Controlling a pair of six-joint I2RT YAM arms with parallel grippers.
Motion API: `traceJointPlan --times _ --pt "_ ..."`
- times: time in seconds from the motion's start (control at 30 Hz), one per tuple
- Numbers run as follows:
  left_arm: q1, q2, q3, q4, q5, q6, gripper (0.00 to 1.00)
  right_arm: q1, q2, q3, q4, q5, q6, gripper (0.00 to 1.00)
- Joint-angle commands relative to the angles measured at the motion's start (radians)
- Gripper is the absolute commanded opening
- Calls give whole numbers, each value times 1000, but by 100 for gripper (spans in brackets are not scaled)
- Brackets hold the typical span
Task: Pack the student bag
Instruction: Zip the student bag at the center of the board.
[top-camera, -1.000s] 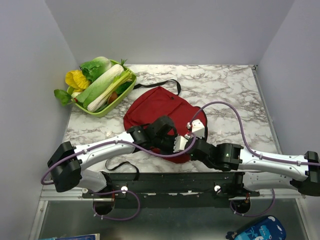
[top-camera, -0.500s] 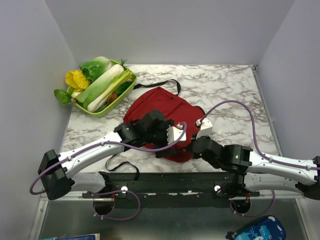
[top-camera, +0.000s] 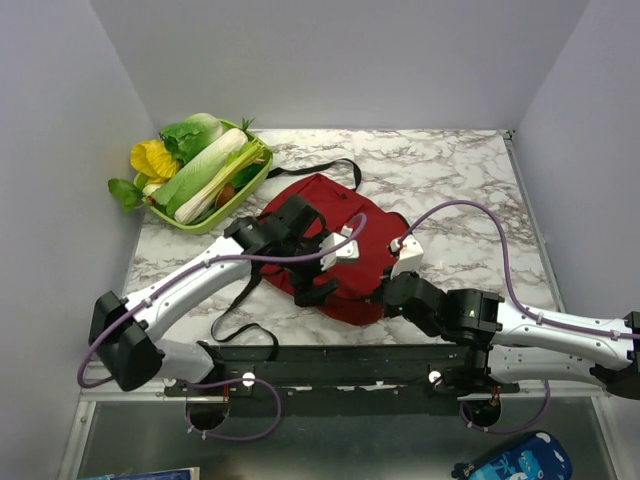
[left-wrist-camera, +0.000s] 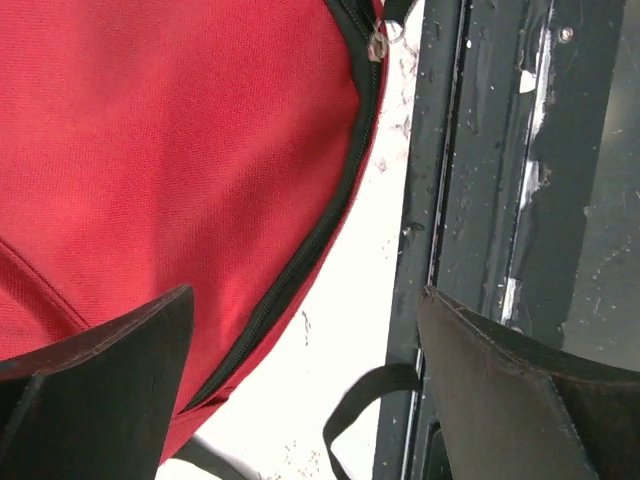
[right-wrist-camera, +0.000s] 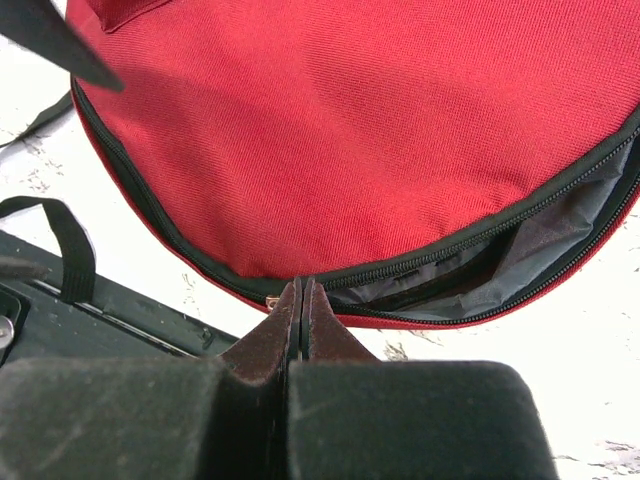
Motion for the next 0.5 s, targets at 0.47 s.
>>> traceJointPlan --times 0.47 --pt "-303 -383 -524 693 -365 10 99 4 1 12 40 0 -2 1"
